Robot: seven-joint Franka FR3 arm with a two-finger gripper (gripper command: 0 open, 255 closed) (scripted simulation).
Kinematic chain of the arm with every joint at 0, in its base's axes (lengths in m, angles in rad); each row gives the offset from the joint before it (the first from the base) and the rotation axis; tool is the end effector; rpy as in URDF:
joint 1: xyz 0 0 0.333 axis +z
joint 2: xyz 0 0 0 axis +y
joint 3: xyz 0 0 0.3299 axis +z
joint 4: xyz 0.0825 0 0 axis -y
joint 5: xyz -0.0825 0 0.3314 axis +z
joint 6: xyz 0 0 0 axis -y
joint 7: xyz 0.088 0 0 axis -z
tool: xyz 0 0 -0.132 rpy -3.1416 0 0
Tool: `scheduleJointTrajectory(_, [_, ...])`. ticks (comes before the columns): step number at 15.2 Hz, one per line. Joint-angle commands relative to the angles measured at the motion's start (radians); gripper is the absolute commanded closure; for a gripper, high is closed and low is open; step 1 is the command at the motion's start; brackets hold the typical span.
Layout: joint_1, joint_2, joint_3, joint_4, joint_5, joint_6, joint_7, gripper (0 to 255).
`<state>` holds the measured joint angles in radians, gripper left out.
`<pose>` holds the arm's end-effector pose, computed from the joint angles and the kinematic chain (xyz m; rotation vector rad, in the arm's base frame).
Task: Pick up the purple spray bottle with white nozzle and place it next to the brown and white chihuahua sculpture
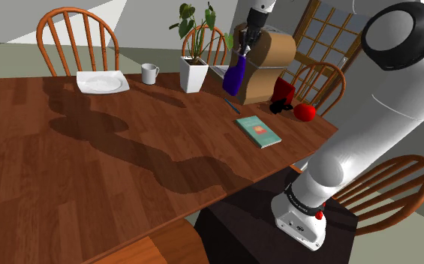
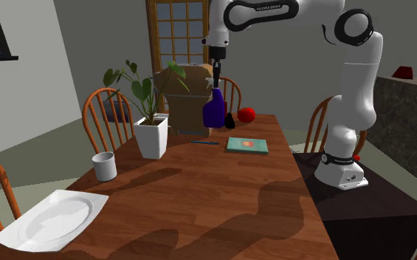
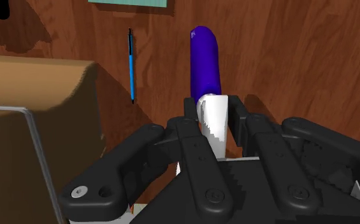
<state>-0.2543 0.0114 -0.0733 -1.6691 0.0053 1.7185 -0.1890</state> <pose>0.4904 -0.1658 0.5791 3.1280 -0.2182 0.0594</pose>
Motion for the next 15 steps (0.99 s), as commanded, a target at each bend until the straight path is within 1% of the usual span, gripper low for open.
scheduleJointTrajectory(1, [-0.023, -0.006, -0.022, -0.015, 0.001, 0.009, -0.047, 255])
scheduleJointTrajectory(8, [-0.105, -0.009, -0.104, -0.018, 0.008, 0.008, -0.212, 255])
scheduleJointTrajectory(15, [-0.192, 0.039, -0.186, 0.04, 0.026, -0.007, -0.382, 255])
